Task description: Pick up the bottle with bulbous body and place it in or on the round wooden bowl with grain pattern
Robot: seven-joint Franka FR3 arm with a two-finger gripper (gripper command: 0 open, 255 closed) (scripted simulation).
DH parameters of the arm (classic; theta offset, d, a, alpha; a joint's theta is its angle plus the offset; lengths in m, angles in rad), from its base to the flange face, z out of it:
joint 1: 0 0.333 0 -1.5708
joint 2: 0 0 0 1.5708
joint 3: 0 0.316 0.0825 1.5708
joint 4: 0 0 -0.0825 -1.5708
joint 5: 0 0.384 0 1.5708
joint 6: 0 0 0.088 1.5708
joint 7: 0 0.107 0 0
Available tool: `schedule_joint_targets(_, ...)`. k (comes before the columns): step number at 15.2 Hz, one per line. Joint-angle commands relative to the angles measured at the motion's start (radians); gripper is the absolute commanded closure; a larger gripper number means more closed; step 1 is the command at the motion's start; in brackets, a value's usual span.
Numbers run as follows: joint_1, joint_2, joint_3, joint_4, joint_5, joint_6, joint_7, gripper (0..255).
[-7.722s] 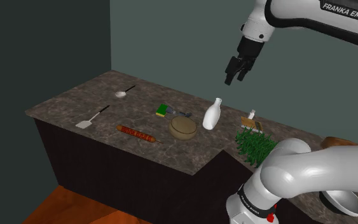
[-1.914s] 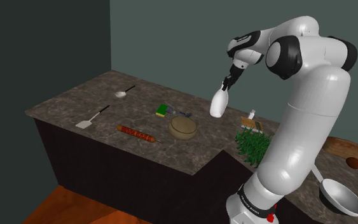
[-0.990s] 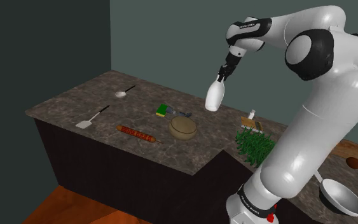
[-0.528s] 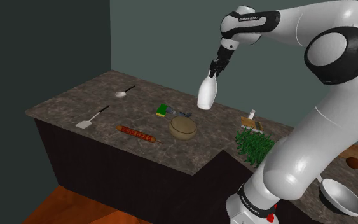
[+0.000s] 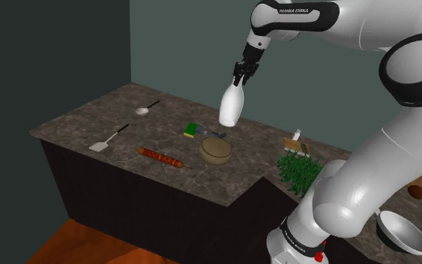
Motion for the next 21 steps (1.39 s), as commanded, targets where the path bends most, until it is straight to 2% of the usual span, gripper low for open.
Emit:
schedule_joint_targets(1,0.003,-0.004,0.005,-0.019,-0.002,0.016,0.011,255)
schedule_joint_targets(21,-0.002,0.038,-0.011,-0.249,0.015,0.284,-0.009,255)
